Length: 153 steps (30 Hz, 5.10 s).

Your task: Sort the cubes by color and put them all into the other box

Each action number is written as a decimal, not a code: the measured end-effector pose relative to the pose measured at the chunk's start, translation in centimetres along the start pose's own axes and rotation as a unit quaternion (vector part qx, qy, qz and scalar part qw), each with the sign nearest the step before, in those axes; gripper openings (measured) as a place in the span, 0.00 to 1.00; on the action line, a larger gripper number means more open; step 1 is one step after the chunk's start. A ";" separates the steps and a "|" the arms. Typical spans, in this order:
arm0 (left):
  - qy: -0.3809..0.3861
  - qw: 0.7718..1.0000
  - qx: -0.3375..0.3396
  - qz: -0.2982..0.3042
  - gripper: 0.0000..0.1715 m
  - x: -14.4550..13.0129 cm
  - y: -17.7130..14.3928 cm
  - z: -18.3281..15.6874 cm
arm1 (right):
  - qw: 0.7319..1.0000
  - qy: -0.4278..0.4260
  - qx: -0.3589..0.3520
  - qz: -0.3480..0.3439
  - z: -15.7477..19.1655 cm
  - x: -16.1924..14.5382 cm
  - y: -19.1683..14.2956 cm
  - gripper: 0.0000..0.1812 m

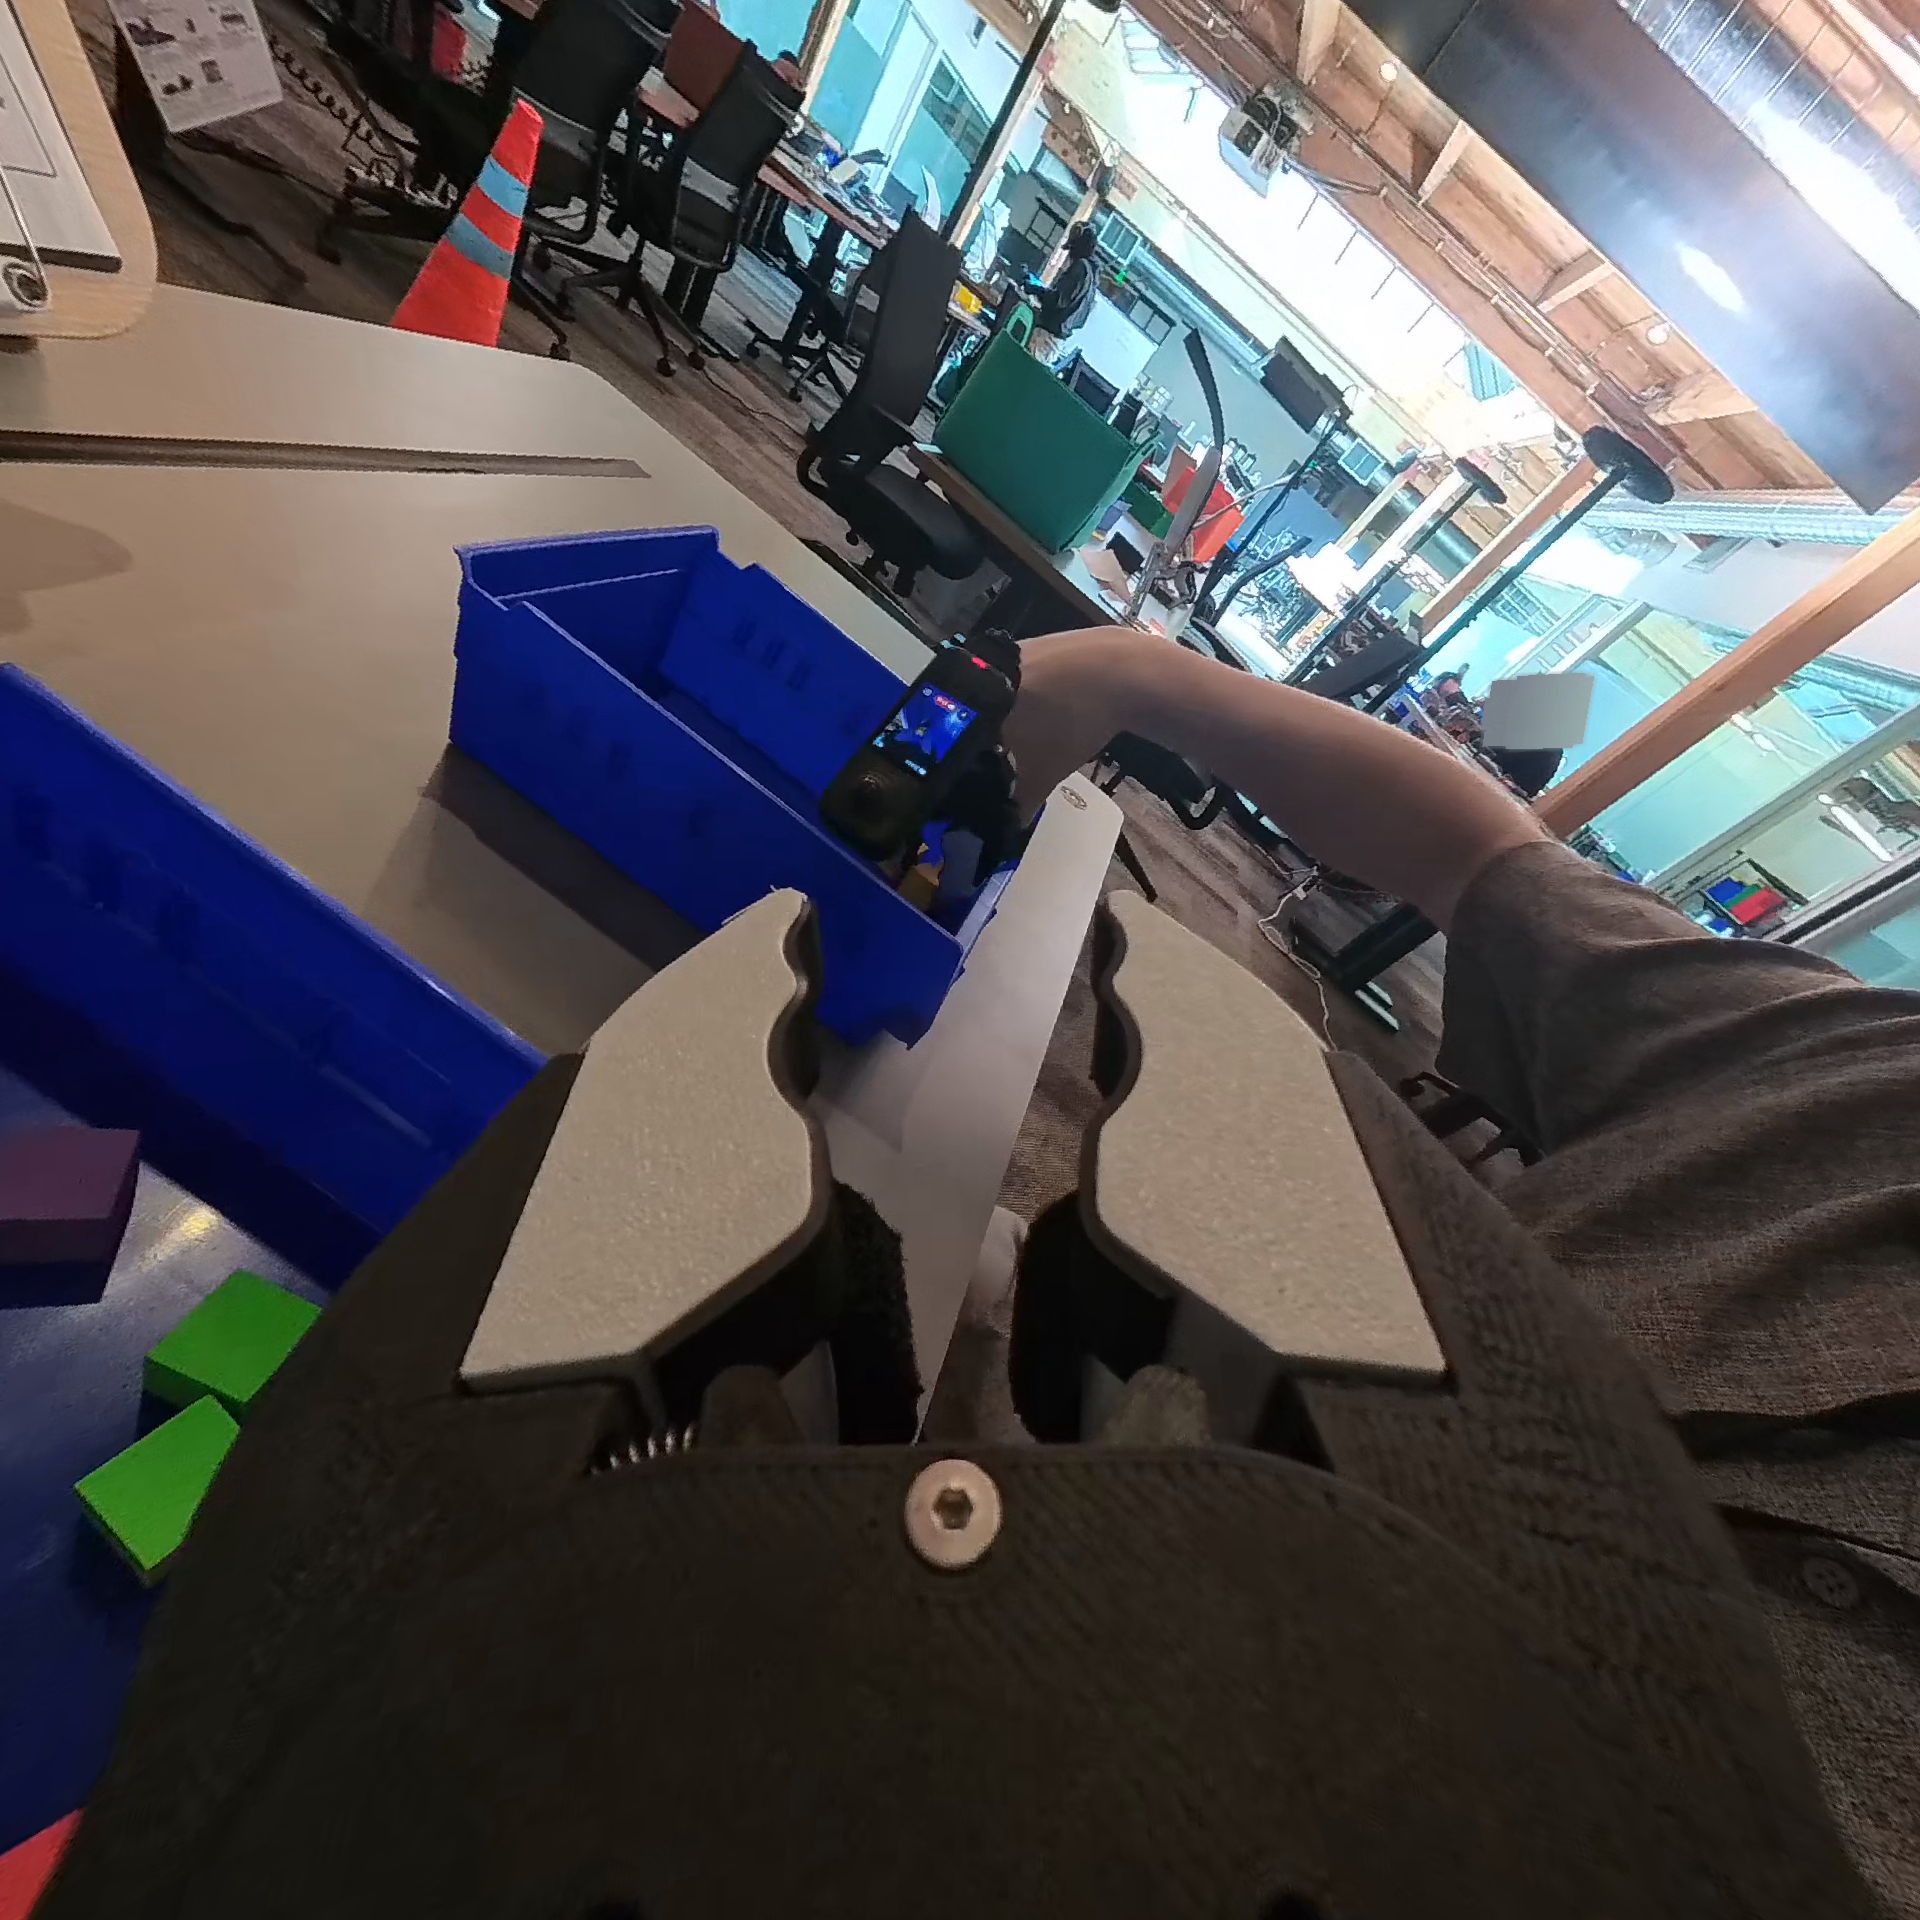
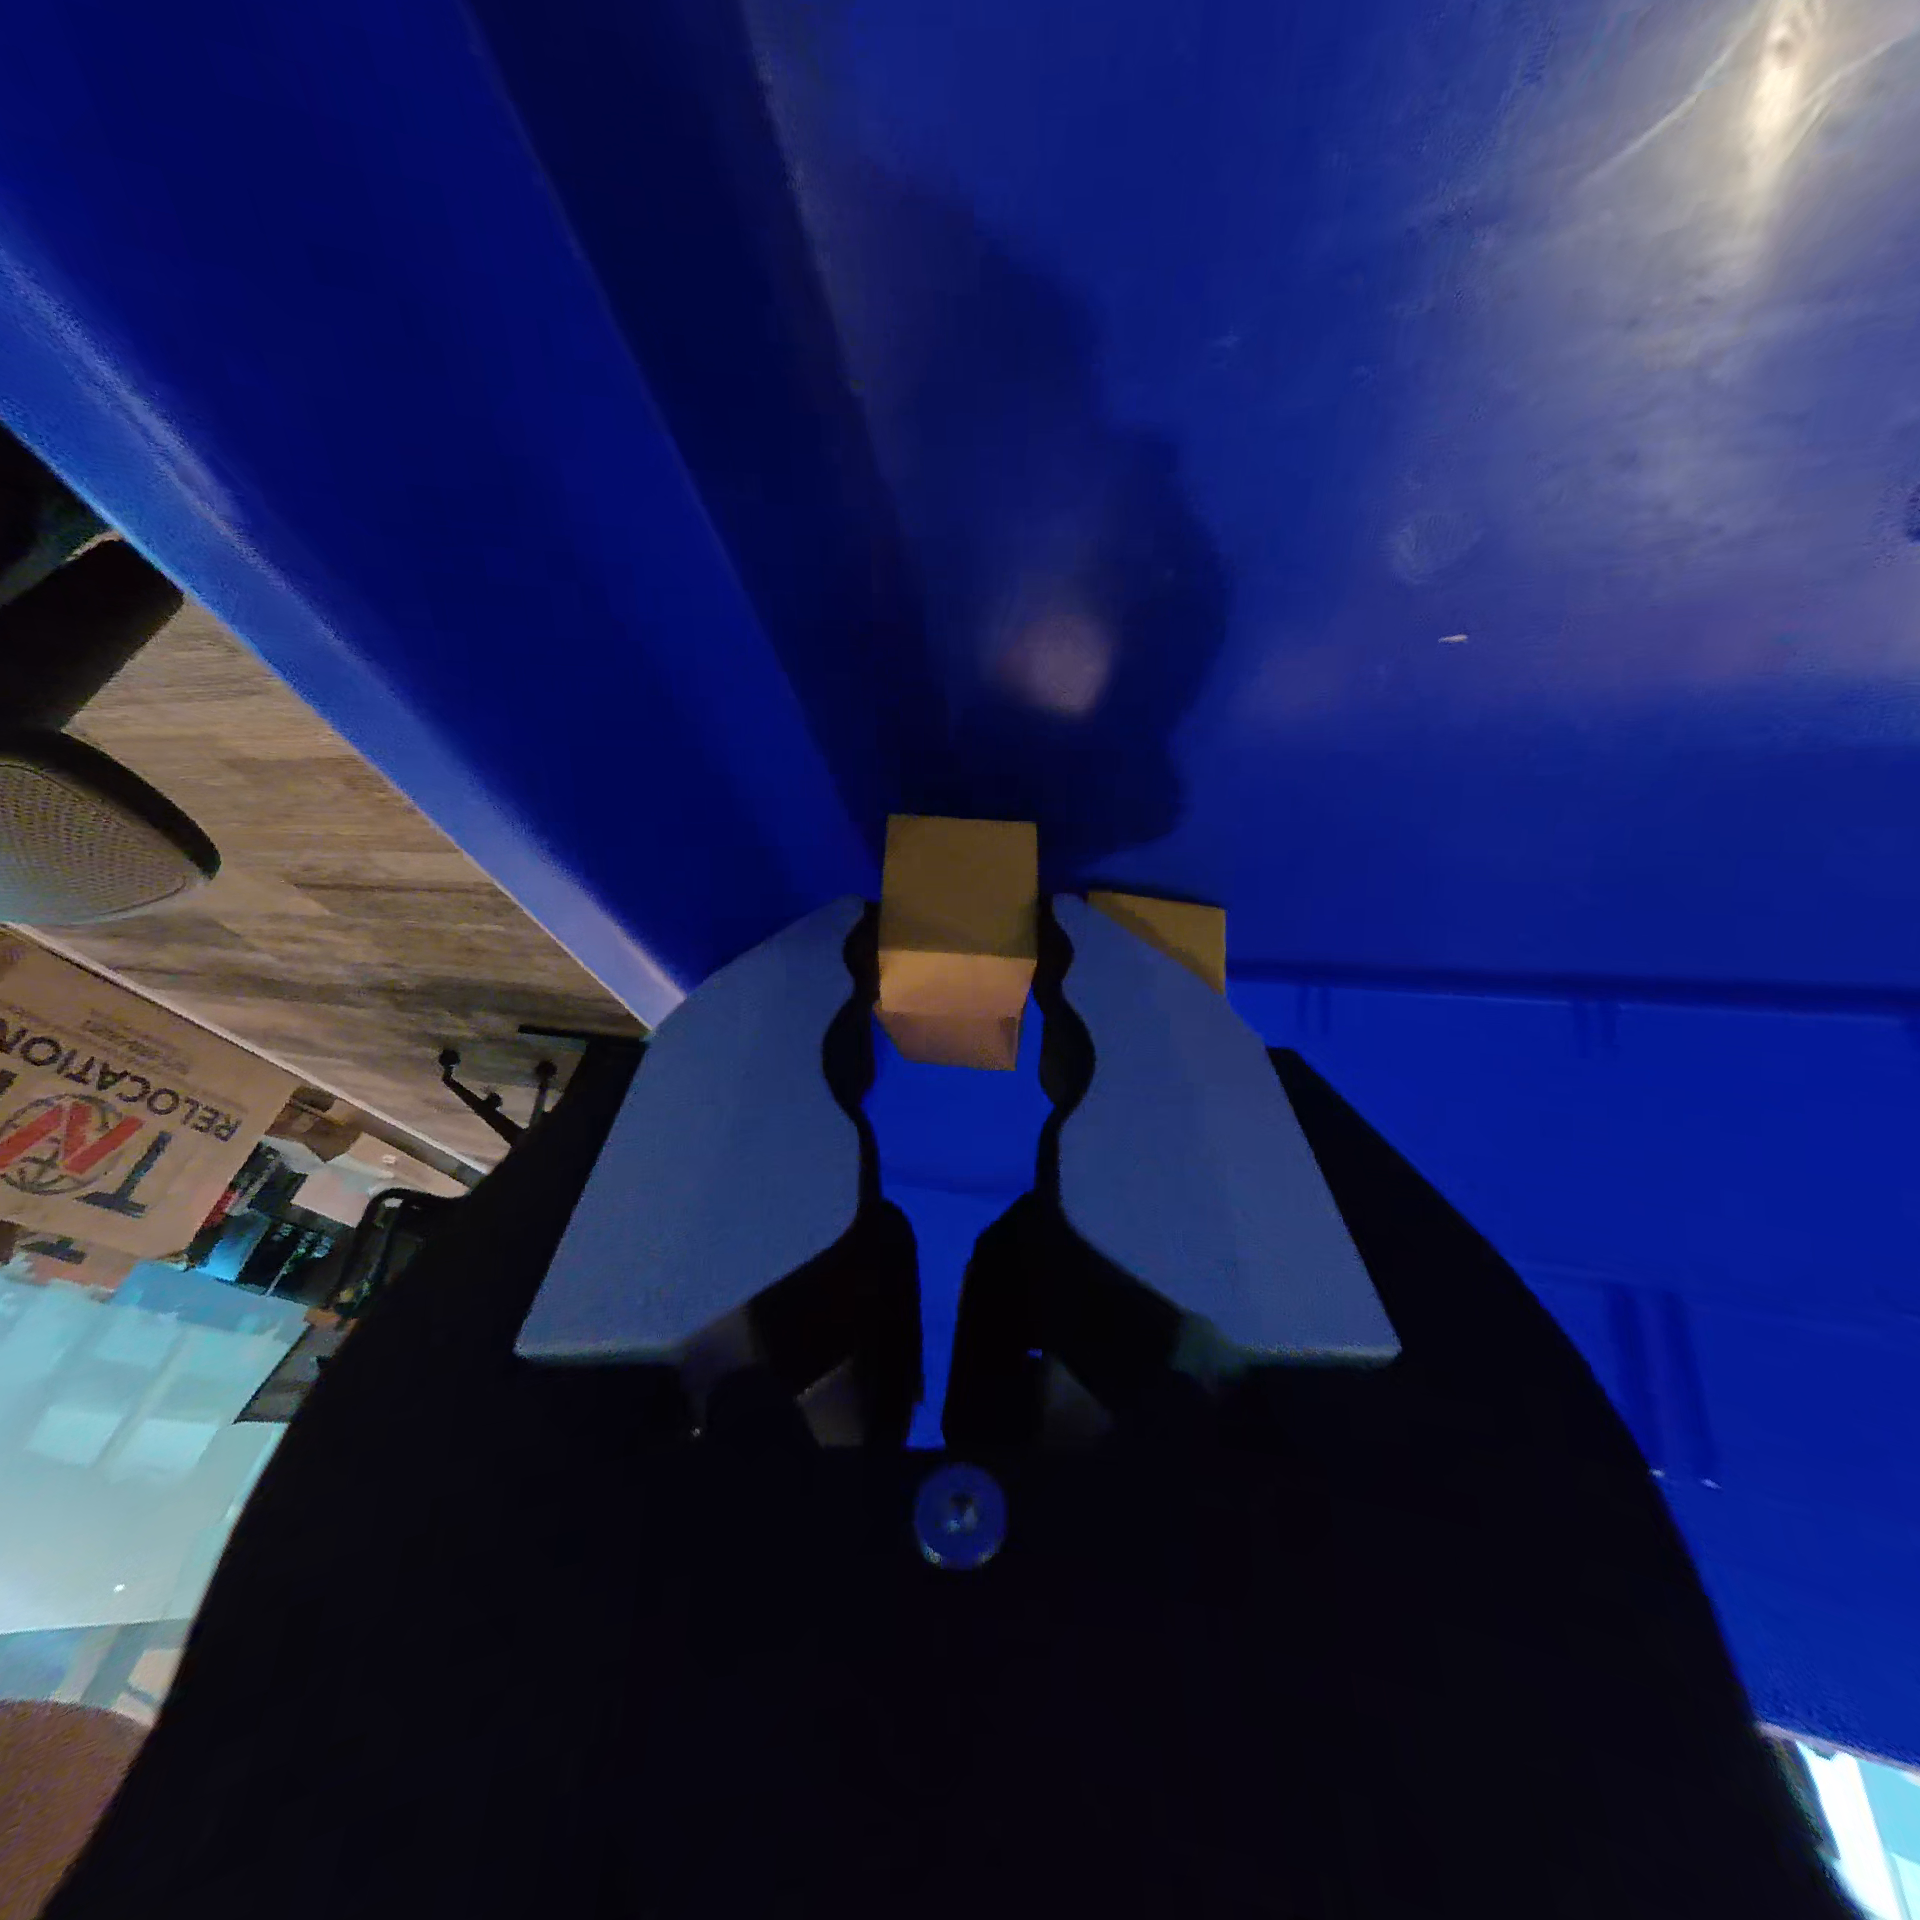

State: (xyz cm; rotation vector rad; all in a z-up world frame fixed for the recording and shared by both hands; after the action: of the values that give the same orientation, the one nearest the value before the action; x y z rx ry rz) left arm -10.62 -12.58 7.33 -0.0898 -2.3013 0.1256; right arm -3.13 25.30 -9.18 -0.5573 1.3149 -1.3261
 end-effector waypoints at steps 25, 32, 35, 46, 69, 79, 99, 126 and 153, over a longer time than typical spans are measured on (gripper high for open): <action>0.006 1.000 0.016 -0.003 0.25 0.1 -0.6 0.0 | 0.952 0.132 0.172 -0.214 0.3 0.3 -2.4 0.25; 0.009 1.000 0.013 -0.005 0.25 0.2 -0.6 -0.3 | 0.946 0.192 0.164 -0.204 -0.8 -0.5 -1.7 0.28; 0.009 1.000 0.013 -0.004 0.25 0.2 -0.6 -0.3 | 0.936 0.212 0.202 -0.196 -0.5 -0.5 -1.4 0.27; 0.008 1.000 0.019 -0.007 0.25 0.4 -1.4 0.0 | 0.911 0.256 0.256 -0.197 -0.4 -1.0 -1.4 0.28; -0.042 0.774 0.458 0.436 0.22 -3.7 -4.5 12.7 | 0.822 0.082 0.008 -0.564 5.0 0.6 -9.9 0.34; -0.128 0.707 0.516 0.467 0.26 -5.5 -4.6 16.2 | 0.795 0.052 -0.025 -0.604 6.1 0.3 -10.9 0.33; -0.173 0.814 0.409 0.374 0.17 -3.9 -3.8 13.4 | 0.727 0.009 -0.147 -0.671 9.2 0.2 -12.8 0.29; -0.199 0.919 -0.232 0.250 0.17 -4.0 5.4 -0.8 | 0.629 -0.181 -0.409 -0.636 15.2 15.2 -19.0 0.16; -0.108 0.982 -0.113 0.109 0.34 -1.7 -0.1 0.0 | 0.979 0.070 -0.093 -0.168 -1.7 -0.7 -2.5 0.16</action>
State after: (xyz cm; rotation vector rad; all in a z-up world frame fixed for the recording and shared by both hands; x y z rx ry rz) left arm -9.46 -12.87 6.13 -0.4675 -2.5095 -0.0168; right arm -5.36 25.89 -7.15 -0.8591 1.5180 -1.5479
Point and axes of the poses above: each gripper's, where its closed fingertips meet, y out along the fingers, x out of its top, z = x × y across the jaws, the point moved 7 cm from there along -y, back along the fingers, and after that the axes turned 8 degrees about -y, right-handed, at the moved point
